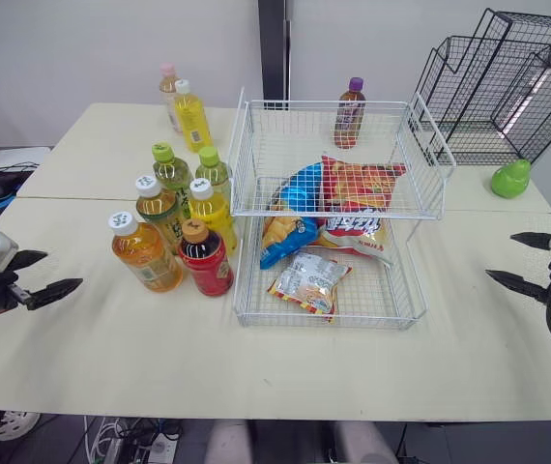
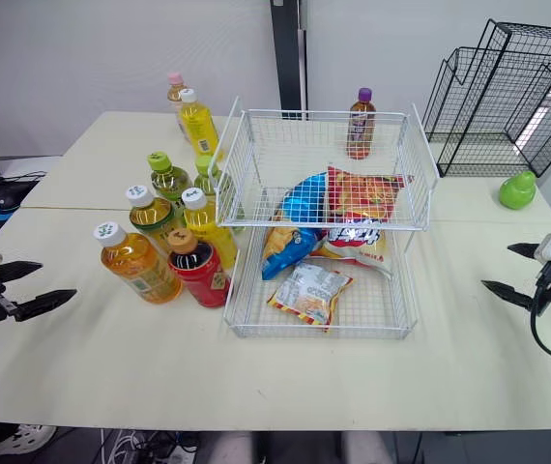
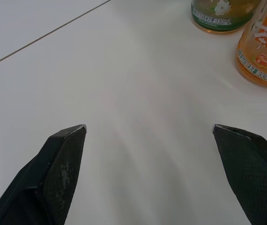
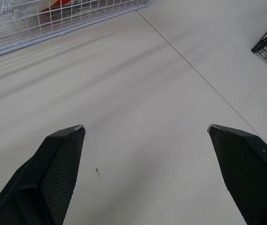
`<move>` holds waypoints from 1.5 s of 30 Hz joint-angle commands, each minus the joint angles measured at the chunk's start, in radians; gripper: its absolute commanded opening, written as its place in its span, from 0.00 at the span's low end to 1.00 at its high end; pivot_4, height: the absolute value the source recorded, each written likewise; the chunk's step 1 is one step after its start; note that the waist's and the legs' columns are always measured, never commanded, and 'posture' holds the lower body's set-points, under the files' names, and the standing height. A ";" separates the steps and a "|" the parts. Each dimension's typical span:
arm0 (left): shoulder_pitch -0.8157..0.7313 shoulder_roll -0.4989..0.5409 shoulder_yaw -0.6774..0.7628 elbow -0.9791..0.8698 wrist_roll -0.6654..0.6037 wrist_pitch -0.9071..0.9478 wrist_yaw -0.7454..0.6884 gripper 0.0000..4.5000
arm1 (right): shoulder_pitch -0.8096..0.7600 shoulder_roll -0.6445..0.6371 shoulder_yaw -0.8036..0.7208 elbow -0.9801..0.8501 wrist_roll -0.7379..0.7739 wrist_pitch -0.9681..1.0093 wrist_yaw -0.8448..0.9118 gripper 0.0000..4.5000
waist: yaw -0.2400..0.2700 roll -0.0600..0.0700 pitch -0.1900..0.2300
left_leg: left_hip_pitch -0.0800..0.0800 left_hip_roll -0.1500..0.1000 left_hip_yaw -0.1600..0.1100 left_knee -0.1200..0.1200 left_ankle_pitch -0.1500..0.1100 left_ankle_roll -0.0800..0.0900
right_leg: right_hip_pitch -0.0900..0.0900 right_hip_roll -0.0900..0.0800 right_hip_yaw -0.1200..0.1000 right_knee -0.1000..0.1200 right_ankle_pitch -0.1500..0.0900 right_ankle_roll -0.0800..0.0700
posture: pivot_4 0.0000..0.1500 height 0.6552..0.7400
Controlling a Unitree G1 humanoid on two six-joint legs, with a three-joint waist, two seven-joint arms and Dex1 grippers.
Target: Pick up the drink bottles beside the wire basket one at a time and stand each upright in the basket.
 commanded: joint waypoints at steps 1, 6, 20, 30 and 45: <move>-0.011 0.024 0.040 0.004 -0.020 -0.004 -0.011 1.00 | -0.014 -0.016 -0.049 -0.033 0.030 0.013 0.006 1.00 | 0.000 0.000 0.000 | 0.000 0.000 0.000 0.000 0.000 0.000 | 0.000 0.000 0.000 0.000 0.000 0.000 | 1.00 0.21; 0.001 0.018 0.046 -0.009 -0.037 0.013 -0.019 1.00 | -0.001 -0.001 -0.063 -0.060 0.037 0.009 -0.003 1.00 | 0.000 0.000 0.000 | 0.000 0.000 -0.001 0.001 0.000 0.000 | 0.000 0.000 -0.001 0.000 0.000 0.000 | 1.00 0.21; 0.075 -0.010 0.102 -0.203 -0.097 0.161 0.029 1.00 | 0.085 -0.084 -0.389 -0.616 0.332 0.407 -0.055 1.00 | 0.004 0.000 0.000 | -0.002 0.000 -0.004 0.001 0.000 0.000 | 0.001 -0.002 -0.005 0.000 0.000 0.000 | 1.00 0.21; 0.187 -0.046 0.199 -0.384 -0.147 0.267 0.082 1.00 | -0.376 -0.104 -0.102 -0.737 0.637 0.641 -0.072 1.00 | -0.015 -0.001 -0.001 | -0.001 0.003 -0.007 0.002 -0.001 -0.001 | -0.001 -0.004 -0.008 0.000 -0.001 -0.005 | 1.00 0.21; 0.469 -0.191 0.564 -1.051 -0.414 0.700 0.270 1.00 | -0.582 0.140 0.211 -0.666 0.544 0.615 0.108 1.00 | 0.011 -0.002 -0.001 | -0.004 0.003 -0.012 0.003 -0.002 -0.002 | -0.001 -0.004 -0.014 0.000 -0.004 -0.007 | 1.00 0.21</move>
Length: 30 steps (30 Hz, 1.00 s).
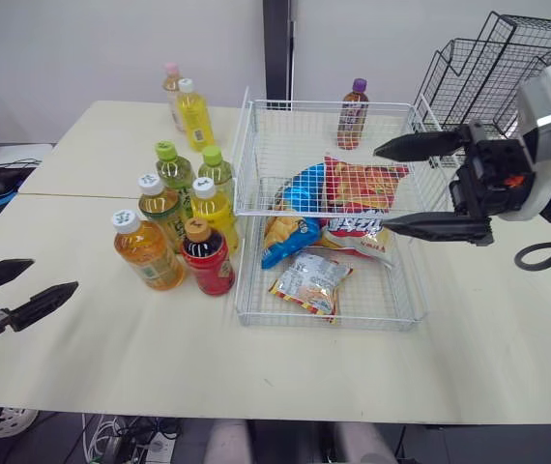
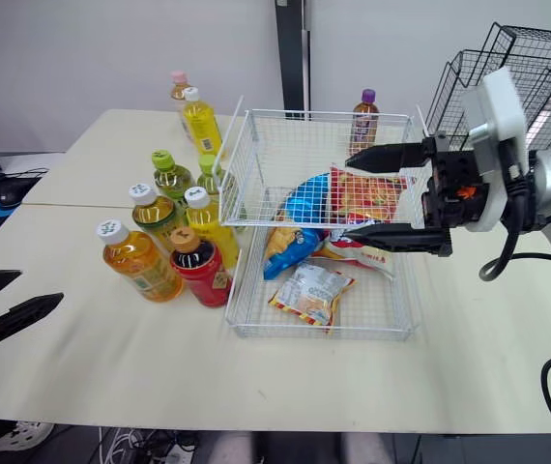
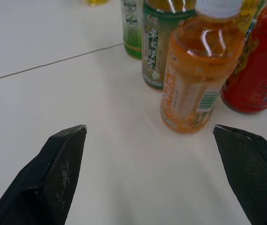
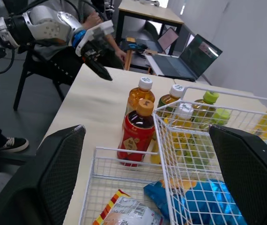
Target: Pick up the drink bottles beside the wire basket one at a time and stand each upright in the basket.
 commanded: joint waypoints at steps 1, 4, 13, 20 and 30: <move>-0.042 -0.014 0.038 -0.108 -0.075 0.068 0.086 1.00 | -0.008 0.011 -0.006 -0.008 -0.018 -0.020 0.023 1.00 | 0.005 0.000 0.000 | 0.000 0.000 0.000 0.000 0.000 0.000 | 0.000 0.000 0.000 0.000 0.000 0.000 | 1.00 0.21; -0.149 -0.061 0.003 -0.190 -0.172 0.147 0.235 1.00 | 0.001 0.025 -0.005 -0.018 -0.029 -0.024 0.031 1.00 | 0.010 0.000 0.000 | 0.000 -0.002 0.000 0.000 0.000 0.000 | 0.001 0.000 0.000 0.000 0.000 0.000 | 1.00 0.21; -0.345 -0.168 -0.175 -0.319 -0.187 0.196 0.558 1.00 | 0.015 0.021 -0.018 -0.045 -0.028 -0.005 0.027 1.00 | 0.015 -0.001 0.000 | 0.001 -0.003 -0.002 0.000 0.000 0.000 | 0.008 0.003 -0.001 0.000 0.001 0.001 | 1.00 0.21; -0.359 -0.257 -0.318 -0.320 -0.035 0.106 0.692 1.00 | 0.000 0.019 -0.019 -0.038 -0.029 0.008 0.029 1.00 | 0.016 -0.001 0.000 | 0.003 -0.003 -0.003 0.000 0.000 0.000 | 0.011 0.003 -0.001 -0.001 0.001 0.001 | 1.00 0.21; -0.372 -0.300 -0.396 -0.310 0.010 0.061 0.702 1.00 | -0.004 0.019 -0.020 -0.014 -0.048 0.009 0.045 1.00 | 0.017 -0.001 0.000 | 0.003 -0.004 -0.004 0.000 0.000 0.000 | 0.011 0.003 -0.001 -0.001 0.001 0.001 | 1.00 0.21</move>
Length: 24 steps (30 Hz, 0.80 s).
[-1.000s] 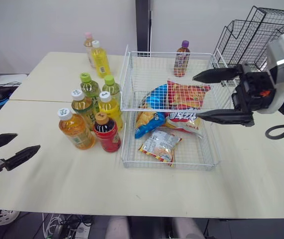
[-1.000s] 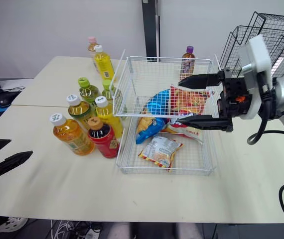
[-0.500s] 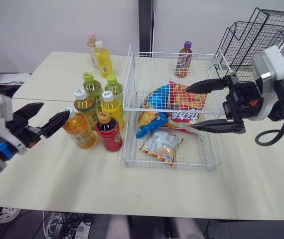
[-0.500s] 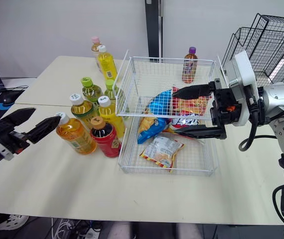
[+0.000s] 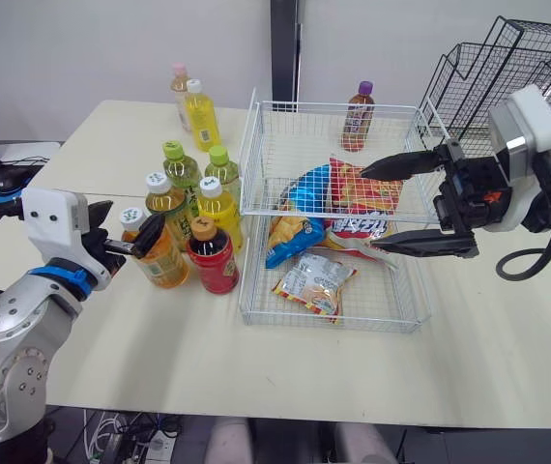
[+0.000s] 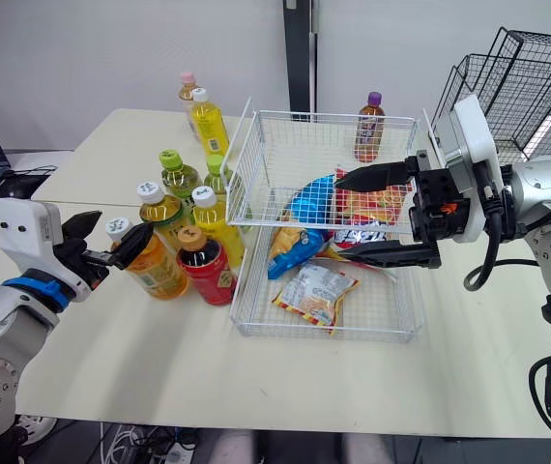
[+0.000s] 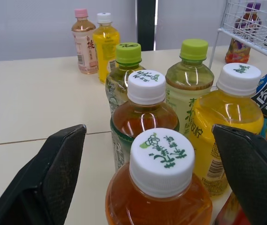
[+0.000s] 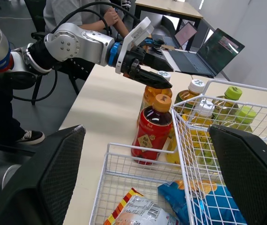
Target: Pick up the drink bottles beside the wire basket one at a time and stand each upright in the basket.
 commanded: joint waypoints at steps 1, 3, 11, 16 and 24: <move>-0.003 -0.006 -0.021 -0.018 0.020 -0.029 0.003 1.00 | -0.009 -0.011 -0.035 -0.012 0.002 -0.004 0.003 1.00 | 0.000 0.000 0.000 | 0.000 0.000 0.000 0.000 0.000 0.000 | 0.000 0.000 0.000 0.000 0.000 0.000 | 1.00 0.21; 0.002 -0.005 -0.038 -0.014 0.044 -0.045 0.002 0.91 | -0.005 -0.008 -0.035 -0.019 0.003 -0.001 -0.001 1.00 | 0.000 0.000 0.000 | 0.000 0.000 0.000 0.000 0.000 0.000 | 0.000 0.000 0.000 0.000 0.000 0.000 | 1.00 0.21; 0.008 -0.012 -0.053 -0.002 0.064 -0.054 -0.005 0.37 | -0.009 -0.004 -0.039 -0.029 0.009 0.005 -0.013 1.00 | 0.000 0.000 0.000 | 0.000 0.000 -0.001 0.000 0.000 0.000 | 0.000 0.000 -0.001 0.000 0.000 0.000 | 1.00 0.21; 0.018 -0.007 -0.034 -0.001 0.066 -0.060 -0.017 0.30 | -0.012 0.002 -0.042 -0.027 0.013 0.004 -0.021 1.00 | 0.000 0.000 0.000 | 0.000 0.000 -0.001 0.000 0.000 0.000 | 0.000 0.000 0.000 0.000 0.000 0.000 | 1.00 0.21; 0.018 0.103 0.072 0.022 -0.008 -0.050 -0.139 0.30 | -0.019 0.031 -0.056 -0.026 0.016 0.010 -0.063 1.00 | -0.002 -0.001 0.001 | 0.000 0.000 -0.001 0.000 0.000 0.000 | 0.000 0.000 -0.001 -0.001 0.000 0.000 | 1.00 0.21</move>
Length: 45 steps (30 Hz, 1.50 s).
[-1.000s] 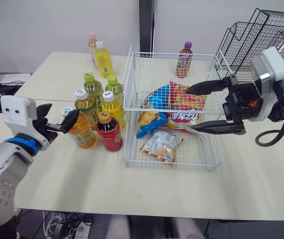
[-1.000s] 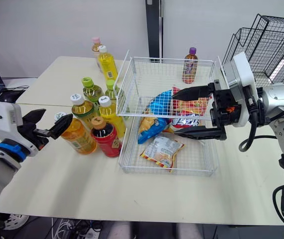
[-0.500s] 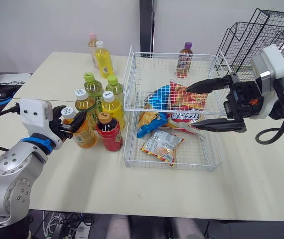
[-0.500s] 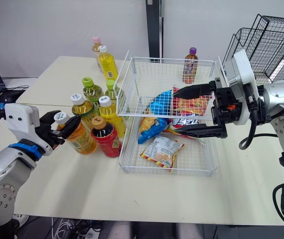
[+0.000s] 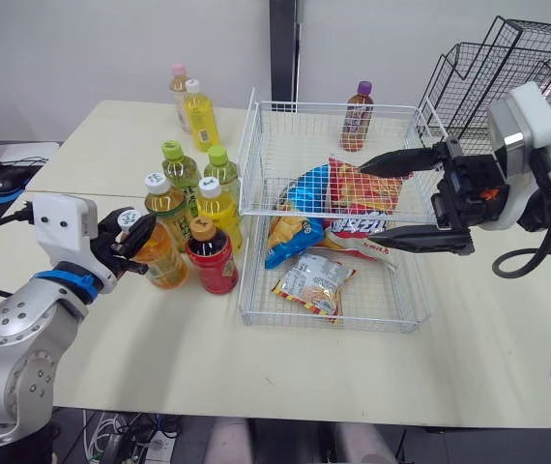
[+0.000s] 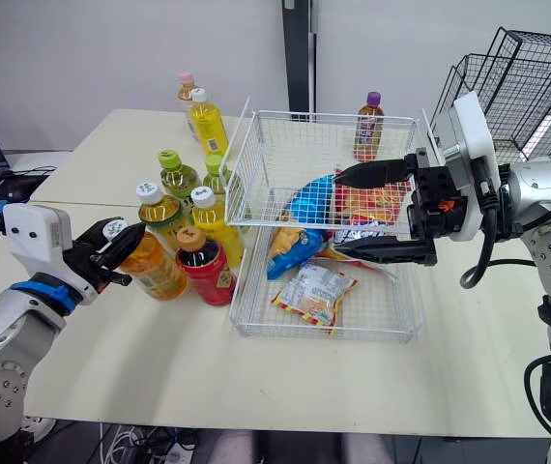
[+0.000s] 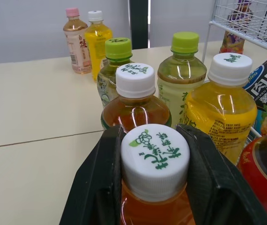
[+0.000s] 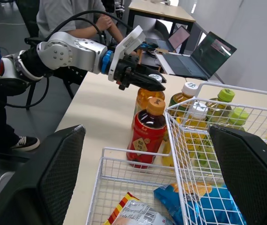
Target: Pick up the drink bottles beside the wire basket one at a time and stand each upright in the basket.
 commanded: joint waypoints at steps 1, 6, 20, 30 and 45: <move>-0.037 0.089 0.097 0.011 -0.059 0.014 -0.076 0.30 | -0.013 -0.002 -0.033 -0.024 0.001 -0.013 -0.009 1.00 | 0.000 0.000 0.001 | 0.000 0.000 0.000 0.000 0.000 0.000 | 0.000 0.000 0.000 0.000 0.000 0.000 | 1.00 0.21; -0.079 0.238 0.163 0.041 -0.185 0.107 -0.208 0.30 | 0.005 -0.009 -0.035 -0.043 -0.003 -0.008 -0.017 1.00 | 0.001 -0.004 0.004 | -0.001 0.001 -0.001 0.000 0.000 0.000 | -0.001 0.000 -0.001 -0.001 -0.001 -0.001 | 1.00 0.21; -0.587 0.607 0.045 0.348 -0.426 0.304 -0.361 0.30 | 0.071 -0.062 -0.167 -0.136 0.062 0.070 -0.144 1.00 | 0.005 -0.003 0.007 | -0.005 0.000 -0.003 -0.001 0.000 0.000 | -0.004 -0.001 -0.004 -0.002 -0.001 -0.001 | 1.00 0.21; -1.257 0.525 -0.365 0.707 -0.236 0.284 -0.516 0.30 | 0.194 -0.128 -0.326 -0.248 0.160 0.149 -0.290 1.00 | 0.005 -0.002 0.008 | -0.017 -0.001 -0.007 0.000 0.000 0.000 | -0.011 0.001 -0.008 -0.002 -0.001 0.000 | 1.00 0.21; -1.742 0.022 -0.539 1.256 0.099 0.025 -0.767 0.30 | 0.420 -0.171 -0.547 -0.409 0.241 0.178 -0.492 1.00 | 0.004 -0.001 0.010 | -0.021 -0.002 -0.011 0.001 0.000 0.000 | -0.012 0.001 -0.011 -0.001 -0.003 0.003 | 1.00 0.21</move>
